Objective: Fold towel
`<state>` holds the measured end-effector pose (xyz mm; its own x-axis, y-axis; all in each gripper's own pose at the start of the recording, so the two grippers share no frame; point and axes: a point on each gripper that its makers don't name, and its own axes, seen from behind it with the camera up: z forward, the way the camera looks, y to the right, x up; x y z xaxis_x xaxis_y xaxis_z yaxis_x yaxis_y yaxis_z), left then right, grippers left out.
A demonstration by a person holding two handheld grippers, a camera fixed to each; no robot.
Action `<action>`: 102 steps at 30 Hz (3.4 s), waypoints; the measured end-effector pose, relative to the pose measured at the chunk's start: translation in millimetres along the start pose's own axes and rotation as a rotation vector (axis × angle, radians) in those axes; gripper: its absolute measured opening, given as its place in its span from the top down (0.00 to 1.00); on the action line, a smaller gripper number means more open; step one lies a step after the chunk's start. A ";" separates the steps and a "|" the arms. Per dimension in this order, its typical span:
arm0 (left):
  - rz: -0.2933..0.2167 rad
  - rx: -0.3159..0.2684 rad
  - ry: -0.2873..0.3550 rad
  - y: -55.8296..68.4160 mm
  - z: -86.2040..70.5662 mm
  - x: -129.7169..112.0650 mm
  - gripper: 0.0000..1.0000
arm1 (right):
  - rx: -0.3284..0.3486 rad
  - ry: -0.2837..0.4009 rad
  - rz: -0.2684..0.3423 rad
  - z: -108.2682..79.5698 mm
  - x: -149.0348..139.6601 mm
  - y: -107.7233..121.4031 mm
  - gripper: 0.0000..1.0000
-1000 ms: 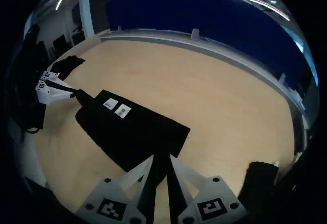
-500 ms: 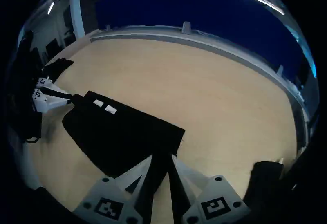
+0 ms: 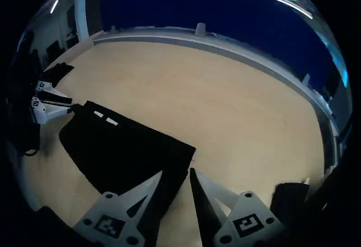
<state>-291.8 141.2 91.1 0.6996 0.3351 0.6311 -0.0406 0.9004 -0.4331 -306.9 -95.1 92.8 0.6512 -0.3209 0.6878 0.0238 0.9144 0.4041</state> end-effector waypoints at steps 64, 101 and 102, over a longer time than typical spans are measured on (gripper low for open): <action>-0.175 0.103 -0.005 0.5 -107.2 -69.8 0.12 | 0.066 -0.013 -0.081 -51.0 -38.6 -25.3 0.09; -0.293 0.210 -0.028 0.1 -172.3 -144.1 0.11 | 0.158 -0.123 -0.223 -43.1 -77.2 -42.9 0.39; -0.295 0.211 -0.028 0.2 -173.1 -144.8 0.11 | 0.158 -0.125 -0.226 -43.5 -77.7 -42.5 0.42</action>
<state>-269.7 44.8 -111.7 0.6833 0.0570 0.7279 0.0121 0.9959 -0.0893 -325.5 -98.4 -4.0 0.5445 -0.5482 0.6348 0.0327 0.7701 0.6371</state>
